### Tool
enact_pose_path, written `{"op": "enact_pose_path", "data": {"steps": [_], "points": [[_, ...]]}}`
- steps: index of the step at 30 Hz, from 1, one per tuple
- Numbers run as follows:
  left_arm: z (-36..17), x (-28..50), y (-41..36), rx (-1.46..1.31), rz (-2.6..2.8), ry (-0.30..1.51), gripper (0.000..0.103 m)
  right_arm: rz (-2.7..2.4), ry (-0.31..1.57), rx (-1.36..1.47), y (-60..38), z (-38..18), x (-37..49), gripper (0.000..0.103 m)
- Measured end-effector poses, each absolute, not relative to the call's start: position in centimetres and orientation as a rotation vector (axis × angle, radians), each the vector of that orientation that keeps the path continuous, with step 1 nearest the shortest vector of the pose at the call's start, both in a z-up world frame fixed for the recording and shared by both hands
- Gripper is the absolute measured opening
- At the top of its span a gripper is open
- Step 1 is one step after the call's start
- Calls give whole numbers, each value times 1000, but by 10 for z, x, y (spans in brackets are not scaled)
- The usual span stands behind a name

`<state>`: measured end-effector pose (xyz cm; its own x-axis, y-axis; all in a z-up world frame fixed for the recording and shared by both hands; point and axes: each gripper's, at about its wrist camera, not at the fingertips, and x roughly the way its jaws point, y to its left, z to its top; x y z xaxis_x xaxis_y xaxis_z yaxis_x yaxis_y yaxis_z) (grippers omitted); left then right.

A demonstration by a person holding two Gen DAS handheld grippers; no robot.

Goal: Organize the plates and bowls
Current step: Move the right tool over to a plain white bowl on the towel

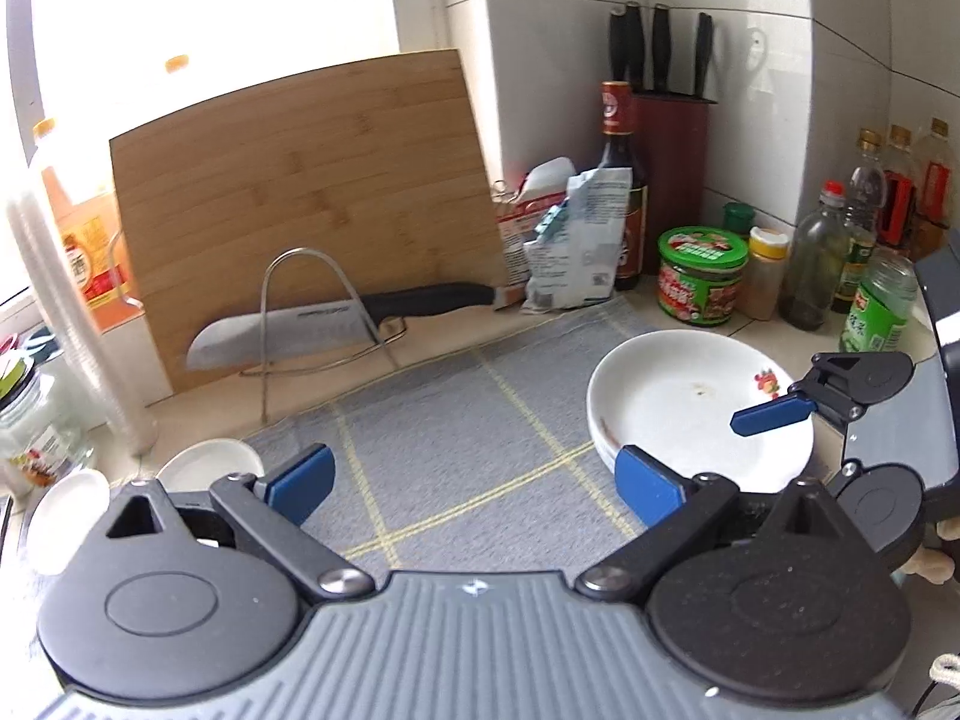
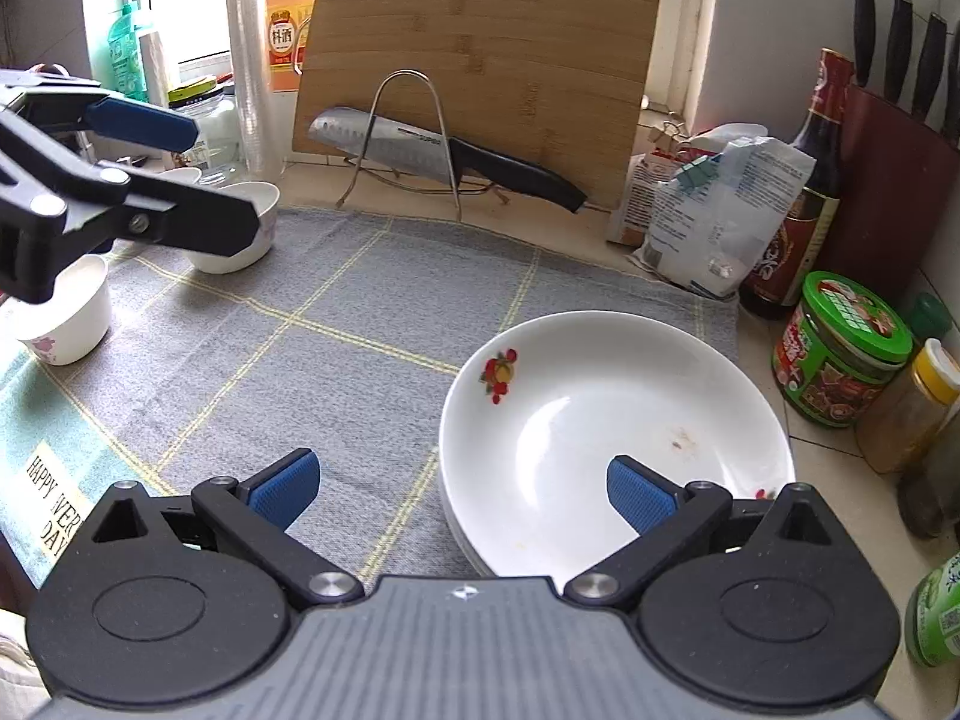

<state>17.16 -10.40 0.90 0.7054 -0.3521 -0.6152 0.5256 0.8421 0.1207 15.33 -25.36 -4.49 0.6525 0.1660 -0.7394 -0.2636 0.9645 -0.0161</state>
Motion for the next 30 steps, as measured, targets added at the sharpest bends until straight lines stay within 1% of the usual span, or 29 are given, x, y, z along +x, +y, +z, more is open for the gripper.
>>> {"op": "enact_pose_path", "data": {"steps": [9,15,20,25,30], "points": [[-8,151,-15,239,-367,653,100,296,864,-116,-192,-59,175,103],[-16,145,59,224,-296,665,100,333,877,-154,-126,-58,187,103],[-30,141,106,268,-298,695,100,381,865,-191,-71,-54,194,103],[-49,146,138,244,-338,740,100,414,859,-210,-31,-50,201,103],[-69,156,149,239,-395,760,100,447,869,-247,1,-52,205,103]]}}
